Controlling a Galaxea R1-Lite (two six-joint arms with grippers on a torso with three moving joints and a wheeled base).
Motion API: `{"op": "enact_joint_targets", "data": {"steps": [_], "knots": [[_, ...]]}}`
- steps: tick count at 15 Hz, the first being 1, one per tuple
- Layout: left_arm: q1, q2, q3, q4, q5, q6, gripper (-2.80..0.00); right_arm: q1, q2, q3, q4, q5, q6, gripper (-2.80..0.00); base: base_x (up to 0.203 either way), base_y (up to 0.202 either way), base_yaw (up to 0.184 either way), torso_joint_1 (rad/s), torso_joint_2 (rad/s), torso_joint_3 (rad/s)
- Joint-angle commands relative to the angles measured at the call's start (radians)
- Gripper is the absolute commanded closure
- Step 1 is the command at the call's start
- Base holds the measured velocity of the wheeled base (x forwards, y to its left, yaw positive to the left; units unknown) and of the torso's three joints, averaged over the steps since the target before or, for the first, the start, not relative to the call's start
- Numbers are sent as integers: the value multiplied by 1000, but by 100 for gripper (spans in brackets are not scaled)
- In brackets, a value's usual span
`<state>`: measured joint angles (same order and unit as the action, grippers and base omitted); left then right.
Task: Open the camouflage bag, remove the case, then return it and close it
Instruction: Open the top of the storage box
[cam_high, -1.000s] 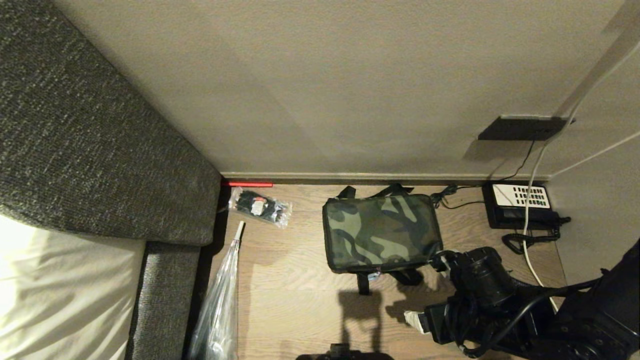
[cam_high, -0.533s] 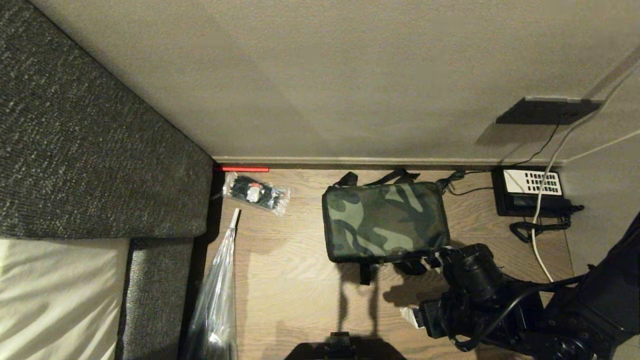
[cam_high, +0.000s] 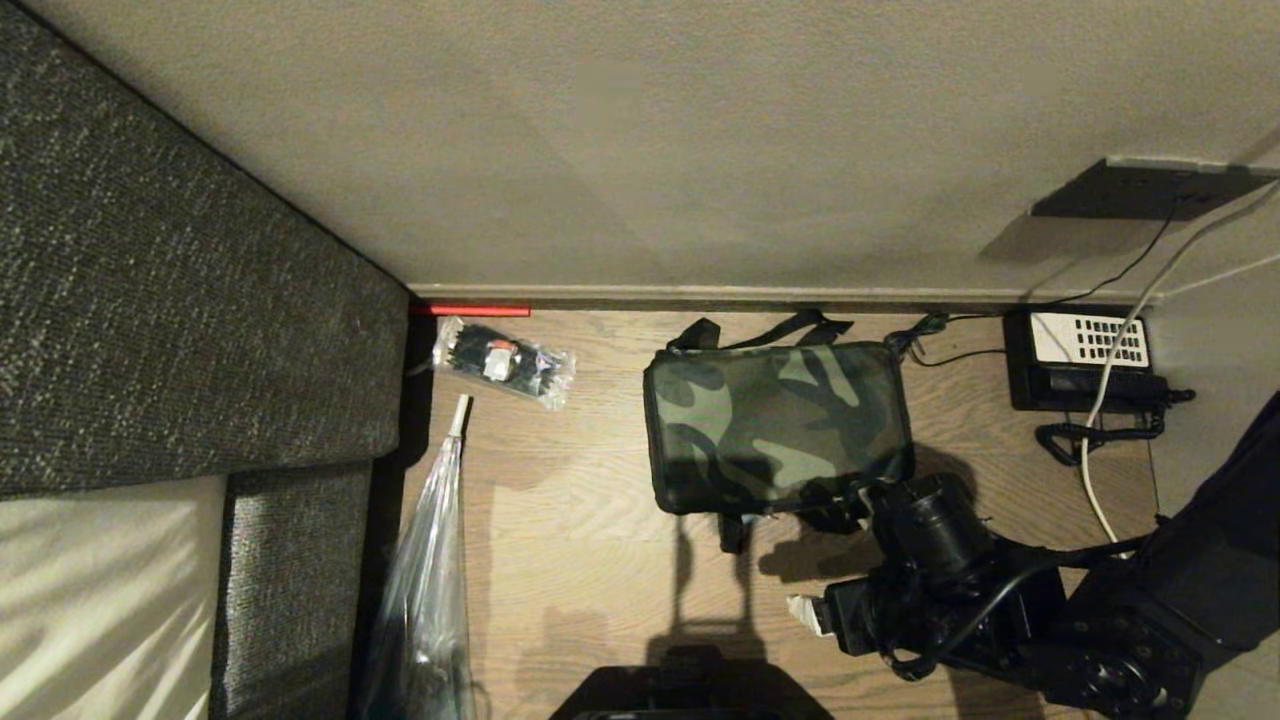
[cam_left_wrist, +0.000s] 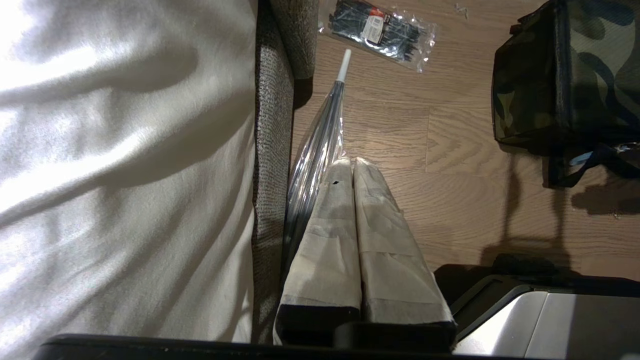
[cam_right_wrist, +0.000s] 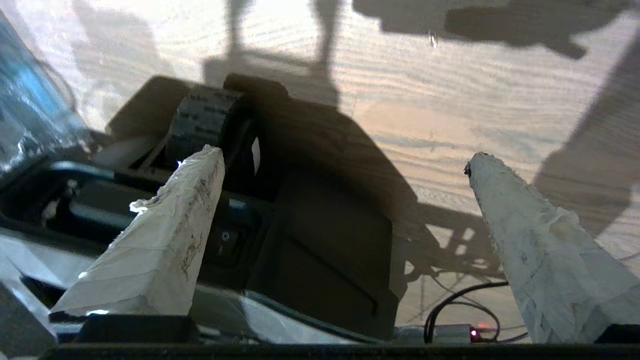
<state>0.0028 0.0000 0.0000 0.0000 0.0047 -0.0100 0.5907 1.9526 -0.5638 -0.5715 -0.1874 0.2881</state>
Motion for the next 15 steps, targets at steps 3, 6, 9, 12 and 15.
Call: {"op": "enact_joint_targets", "data": {"steps": [3,6,9,12,15], "knots": [[0,0,0,0,0,-1,0,-29,39,-86,-1,1,2,-280,0,0,0,0,0,0],[0,0,0,0,0,-1,0,-31,106,-165,-5,1,2,-280,0,0,0,0,0,0],[0,2,0,0,0,-1,0,-30,184,-211,-74,4,3,-280,0,0,0,0,0,0],[0,0,0,0,0,-1,0,-30,268,-246,-201,7,-7,-280,0,0,0,0,0,0],[0,0,0,0,0,-1,0,-29,295,-248,-205,23,-1,-280,0,0,0,0,0,0]]}}
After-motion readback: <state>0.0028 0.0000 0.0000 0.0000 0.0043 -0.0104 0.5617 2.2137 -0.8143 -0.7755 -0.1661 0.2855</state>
